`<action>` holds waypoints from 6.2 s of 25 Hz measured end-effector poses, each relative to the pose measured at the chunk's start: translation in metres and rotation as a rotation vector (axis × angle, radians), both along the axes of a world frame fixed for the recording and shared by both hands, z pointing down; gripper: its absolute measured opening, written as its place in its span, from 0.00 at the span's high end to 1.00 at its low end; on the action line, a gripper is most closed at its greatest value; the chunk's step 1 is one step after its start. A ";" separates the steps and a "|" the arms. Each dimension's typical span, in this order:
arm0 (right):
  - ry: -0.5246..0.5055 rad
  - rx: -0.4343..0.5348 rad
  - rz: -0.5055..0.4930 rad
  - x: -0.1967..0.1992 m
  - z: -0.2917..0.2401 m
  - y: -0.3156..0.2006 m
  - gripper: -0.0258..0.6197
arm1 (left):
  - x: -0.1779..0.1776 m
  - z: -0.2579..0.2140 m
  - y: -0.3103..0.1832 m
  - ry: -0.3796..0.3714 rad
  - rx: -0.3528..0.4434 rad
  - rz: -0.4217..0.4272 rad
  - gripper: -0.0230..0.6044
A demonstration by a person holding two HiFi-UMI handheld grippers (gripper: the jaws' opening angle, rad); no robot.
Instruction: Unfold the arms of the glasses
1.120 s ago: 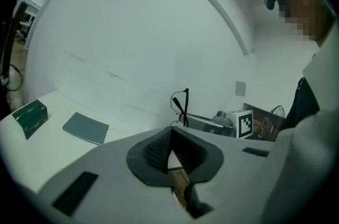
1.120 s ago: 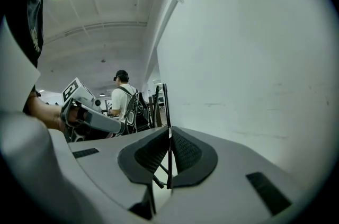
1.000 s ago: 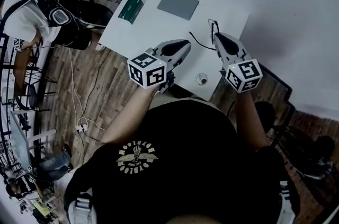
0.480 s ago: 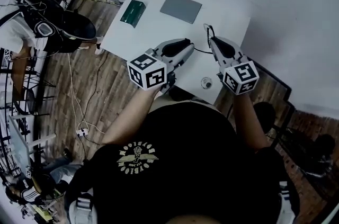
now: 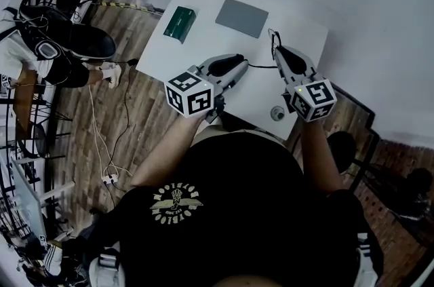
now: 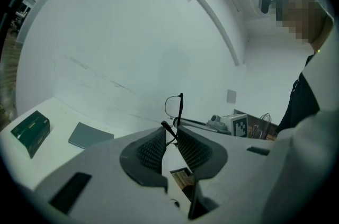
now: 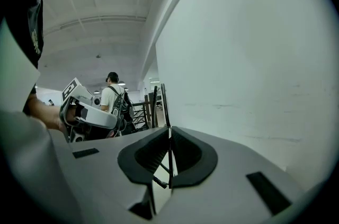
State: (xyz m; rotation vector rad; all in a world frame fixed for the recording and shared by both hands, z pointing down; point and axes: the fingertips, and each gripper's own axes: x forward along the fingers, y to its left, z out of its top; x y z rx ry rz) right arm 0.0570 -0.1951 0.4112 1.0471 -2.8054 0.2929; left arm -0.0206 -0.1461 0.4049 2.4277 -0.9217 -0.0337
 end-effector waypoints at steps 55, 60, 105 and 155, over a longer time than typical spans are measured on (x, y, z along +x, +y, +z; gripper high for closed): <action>0.011 0.101 0.256 -0.005 -0.035 0.021 0.93 | 0.025 -0.089 -0.035 -0.022 0.226 0.203 0.90; -0.023 0.083 0.258 0.021 -0.038 0.025 0.93 | 0.045 -0.075 -0.034 -0.023 0.188 0.196 0.90; 0.068 0.078 0.202 0.058 -0.026 0.034 0.93 | 0.102 -0.035 0.003 -0.331 0.149 0.352 0.92; 0.014 0.076 0.246 0.056 -0.038 0.036 0.93 | 0.064 -0.037 0.018 -0.369 0.150 0.386 0.93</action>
